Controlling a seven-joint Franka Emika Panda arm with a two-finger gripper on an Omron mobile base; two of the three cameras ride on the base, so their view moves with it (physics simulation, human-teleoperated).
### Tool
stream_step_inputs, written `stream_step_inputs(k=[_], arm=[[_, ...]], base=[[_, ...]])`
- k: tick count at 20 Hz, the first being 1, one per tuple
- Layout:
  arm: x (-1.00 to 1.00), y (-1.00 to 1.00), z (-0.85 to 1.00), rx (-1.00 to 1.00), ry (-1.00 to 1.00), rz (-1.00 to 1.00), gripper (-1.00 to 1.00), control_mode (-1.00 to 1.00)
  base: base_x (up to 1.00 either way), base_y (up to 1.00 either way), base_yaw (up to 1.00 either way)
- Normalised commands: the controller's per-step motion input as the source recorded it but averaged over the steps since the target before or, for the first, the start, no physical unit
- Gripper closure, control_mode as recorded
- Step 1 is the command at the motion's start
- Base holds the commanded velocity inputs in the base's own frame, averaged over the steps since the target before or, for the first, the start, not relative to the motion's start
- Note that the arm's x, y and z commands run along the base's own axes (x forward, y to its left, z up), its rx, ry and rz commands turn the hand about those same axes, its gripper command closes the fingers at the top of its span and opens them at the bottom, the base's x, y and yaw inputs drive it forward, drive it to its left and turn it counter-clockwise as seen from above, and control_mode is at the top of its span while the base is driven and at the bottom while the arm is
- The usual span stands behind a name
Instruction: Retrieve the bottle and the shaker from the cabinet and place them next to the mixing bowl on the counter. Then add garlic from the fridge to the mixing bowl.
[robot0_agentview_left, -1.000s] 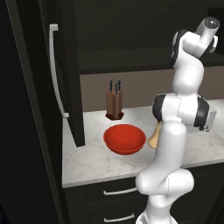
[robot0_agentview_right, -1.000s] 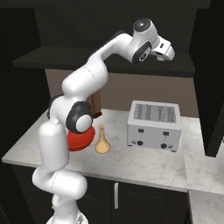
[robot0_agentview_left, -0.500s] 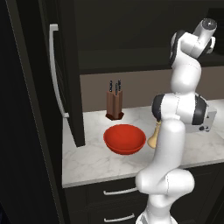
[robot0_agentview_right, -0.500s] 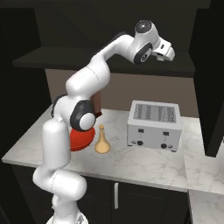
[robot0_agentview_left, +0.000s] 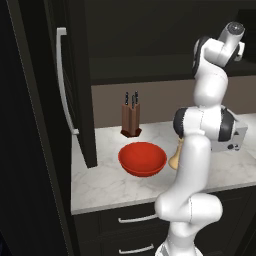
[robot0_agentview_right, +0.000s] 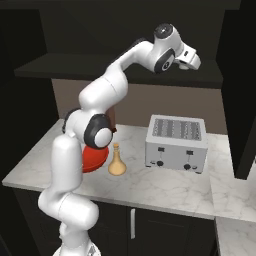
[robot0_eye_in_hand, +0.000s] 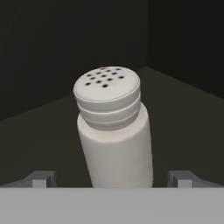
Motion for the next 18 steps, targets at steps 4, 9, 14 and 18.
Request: stream_step_inputs(k=[4,9,14,18], arm=[[0.22,-0.07,0.0,0.0,0.0,-0.11,-1.0,-1.0],[0.09,-0.1,0.0,0.0,0.0,-0.01,-1.0,-1.0],[0.0,0.0,0.0,0.0,0.0,0.0,1.0,-1.0],[0.0,0.0,0.0,0.0,0.0,0.0,1.0,-1.0]], base=[[0.0,0.0,0.0],[0.0,0.0,0.0],[0.0,0.0,0.0],[0.0,0.0,0.0]])
